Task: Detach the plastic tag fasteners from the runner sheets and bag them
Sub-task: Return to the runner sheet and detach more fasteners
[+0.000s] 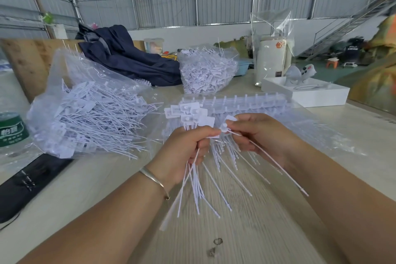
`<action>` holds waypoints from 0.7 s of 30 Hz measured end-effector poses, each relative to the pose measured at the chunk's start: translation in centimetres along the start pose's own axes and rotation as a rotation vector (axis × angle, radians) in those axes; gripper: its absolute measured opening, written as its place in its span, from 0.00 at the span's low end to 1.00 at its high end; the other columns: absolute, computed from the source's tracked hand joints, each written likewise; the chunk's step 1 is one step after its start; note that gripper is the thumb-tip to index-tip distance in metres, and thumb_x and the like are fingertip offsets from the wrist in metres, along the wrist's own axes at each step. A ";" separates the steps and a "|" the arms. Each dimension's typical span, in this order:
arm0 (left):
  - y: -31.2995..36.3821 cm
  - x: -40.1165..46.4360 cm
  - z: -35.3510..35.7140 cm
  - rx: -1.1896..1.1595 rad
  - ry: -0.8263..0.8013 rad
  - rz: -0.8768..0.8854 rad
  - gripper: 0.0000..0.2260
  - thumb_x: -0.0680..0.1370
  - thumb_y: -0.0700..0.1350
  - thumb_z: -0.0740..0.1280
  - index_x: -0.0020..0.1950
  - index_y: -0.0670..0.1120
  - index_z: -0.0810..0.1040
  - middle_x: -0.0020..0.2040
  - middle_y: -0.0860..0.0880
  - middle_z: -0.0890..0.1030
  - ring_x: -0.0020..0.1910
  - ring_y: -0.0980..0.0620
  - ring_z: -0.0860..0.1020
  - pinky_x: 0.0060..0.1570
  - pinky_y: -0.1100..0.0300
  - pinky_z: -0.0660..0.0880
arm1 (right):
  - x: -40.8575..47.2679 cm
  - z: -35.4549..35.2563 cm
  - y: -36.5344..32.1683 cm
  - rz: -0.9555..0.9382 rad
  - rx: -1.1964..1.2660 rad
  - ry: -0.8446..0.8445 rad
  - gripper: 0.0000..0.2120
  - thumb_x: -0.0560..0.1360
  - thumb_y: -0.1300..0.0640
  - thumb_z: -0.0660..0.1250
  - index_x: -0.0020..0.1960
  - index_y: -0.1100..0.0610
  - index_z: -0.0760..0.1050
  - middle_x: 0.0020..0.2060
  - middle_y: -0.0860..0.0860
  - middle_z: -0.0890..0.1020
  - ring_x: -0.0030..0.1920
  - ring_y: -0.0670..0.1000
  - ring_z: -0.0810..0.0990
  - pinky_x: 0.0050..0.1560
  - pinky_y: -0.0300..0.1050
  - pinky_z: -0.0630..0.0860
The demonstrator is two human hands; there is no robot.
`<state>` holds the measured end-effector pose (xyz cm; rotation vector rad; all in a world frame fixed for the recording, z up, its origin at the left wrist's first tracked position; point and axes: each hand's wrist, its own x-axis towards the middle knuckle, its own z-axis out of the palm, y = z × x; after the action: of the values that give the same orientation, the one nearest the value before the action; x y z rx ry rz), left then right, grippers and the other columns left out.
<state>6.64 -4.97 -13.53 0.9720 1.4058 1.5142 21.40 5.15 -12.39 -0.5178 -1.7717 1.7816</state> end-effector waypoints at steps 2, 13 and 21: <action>0.2 0.0 -0.1 0.042 0.001 -0.013 0.13 0.72 0.40 0.71 0.34 0.48 0.69 0.25 0.53 0.60 0.22 0.55 0.57 0.21 0.66 0.56 | -0.1 -0.1 -0.2 0.009 -0.038 -0.025 0.12 0.77 0.62 0.66 0.34 0.58 0.74 0.23 0.51 0.67 0.23 0.47 0.60 0.26 0.39 0.54; 0.5 0.6 -1.2 0.111 0.207 -0.073 0.11 0.68 0.35 0.74 0.32 0.43 0.73 0.24 0.52 0.64 0.19 0.56 0.61 0.20 0.66 0.59 | -0.4 0.3 -1.3 -0.077 -0.108 0.328 0.05 0.76 0.64 0.67 0.46 0.61 0.70 0.22 0.56 0.73 0.21 0.52 0.66 0.24 0.40 0.61; -0.2 -0.4 1.2 -0.132 0.020 -0.148 0.12 0.79 0.50 0.68 0.50 0.41 0.76 0.31 0.46 0.80 0.30 0.50 0.81 0.28 0.62 0.76 | -0.4 1.9 0.4 -0.142 -0.241 0.382 0.13 0.73 0.59 0.72 0.34 0.63 0.75 0.25 0.54 0.69 0.23 0.48 0.63 0.24 0.37 0.60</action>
<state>7.91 -4.90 -13.65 0.7578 1.3435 1.4894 20.42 3.47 -12.69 -0.7541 -1.7083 1.2793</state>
